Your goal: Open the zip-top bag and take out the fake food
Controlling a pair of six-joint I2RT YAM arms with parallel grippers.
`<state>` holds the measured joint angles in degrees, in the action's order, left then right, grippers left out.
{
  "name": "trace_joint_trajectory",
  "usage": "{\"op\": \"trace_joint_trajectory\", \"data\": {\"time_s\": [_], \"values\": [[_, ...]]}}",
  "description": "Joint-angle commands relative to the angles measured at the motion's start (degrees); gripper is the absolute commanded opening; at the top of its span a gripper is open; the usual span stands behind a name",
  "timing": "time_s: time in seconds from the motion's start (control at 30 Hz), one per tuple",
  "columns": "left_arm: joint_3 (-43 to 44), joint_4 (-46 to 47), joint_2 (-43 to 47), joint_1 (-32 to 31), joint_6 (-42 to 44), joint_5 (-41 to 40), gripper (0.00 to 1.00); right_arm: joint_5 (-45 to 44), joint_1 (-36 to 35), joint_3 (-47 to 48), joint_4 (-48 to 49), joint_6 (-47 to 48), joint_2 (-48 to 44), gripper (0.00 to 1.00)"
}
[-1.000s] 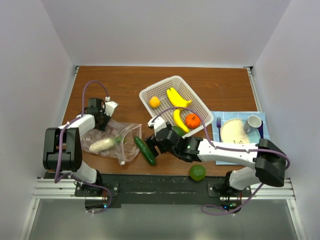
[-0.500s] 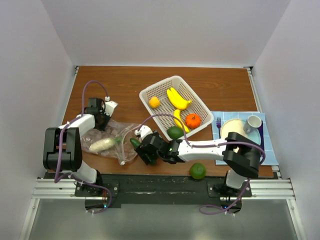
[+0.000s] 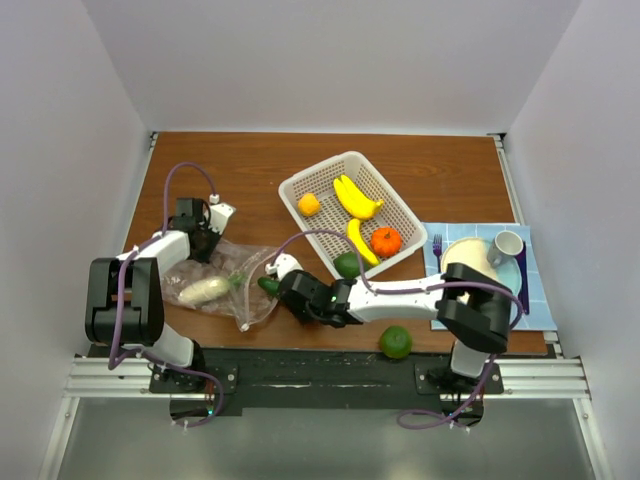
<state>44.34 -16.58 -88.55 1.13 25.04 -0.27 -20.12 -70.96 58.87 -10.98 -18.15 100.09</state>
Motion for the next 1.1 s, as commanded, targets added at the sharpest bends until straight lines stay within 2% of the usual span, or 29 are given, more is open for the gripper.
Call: {"op": "trace_joint_trajectory", "data": {"time_s": [0.0,0.03,0.17,0.37,0.4,0.43,0.47,0.5,0.53,0.63,0.77,0.93,1.07], "values": [[-2.94,-5.83,-3.03,0.72,-0.78,0.36,0.00,-7.90,-0.23,6.87,-5.53,4.26,-9.99,0.00],[-2.77,-5.75,-3.03,0.81,-0.69,0.36,0.00,-12.01,-0.15,7.13,-6.06,4.87,-11.57,0.00],[-2.68,-5.75,-2.50,0.81,-0.60,0.45,0.00,-18.63,2.92,6.96,-7.64,7.69,-18.95,0.01],[-3.29,-5.48,-2.06,0.89,-0.60,0.45,0.00,-20.22,15.93,5.56,-14.15,5.23,-19.59,0.00],[-3.38,-5.48,-1.97,0.81,-0.60,0.45,0.00,-19.18,18.29,5.47,-15.02,5.06,-19.41,0.11],[-3.38,-5.48,-1.97,0.81,-0.60,0.45,0.00,-18.56,19.18,5.81,-15.99,4.62,-19.24,0.34],[-3.21,-5.66,-1.97,0.81,-0.69,0.45,0.00,-19.42,19.54,5.73,-17.65,4.36,-19.32,0.73],[-3.12,-5.83,-1.97,0.81,-0.52,0.45,0.00,-19.69,19.54,5.47,-18.19,4.01,-20.28,0.91],[-2.94,-6.01,-1.97,0.81,-0.43,0.45,0.00,-19.87,19.54,5.03,-18.54,2.78,-21.42,0.99],[-2.24,-6.36,-1.80,0.81,-0.16,0.45,0.00,-20.05,19.63,1.44,-20.39,-1.51,-26.69,0.99],[-1.80,-6.54,-1.62,0.81,0.36,0.45,0.00,-18.03,19.37,-2.44,-28.89,-8.64,-32.75,0.99],[-1.45,-6.36,-1.89,0.81,0.54,-1.40,0.00,-9.27,19.10,-12.08,-34.89,-17.42,-44.16,0.99],[-0.74,-6.54,-2.41,0.72,-0.07,-1.49,0.00,-9.23,12.80,-14.05,-39.98,-27.09,-45.00,0.99]]}}
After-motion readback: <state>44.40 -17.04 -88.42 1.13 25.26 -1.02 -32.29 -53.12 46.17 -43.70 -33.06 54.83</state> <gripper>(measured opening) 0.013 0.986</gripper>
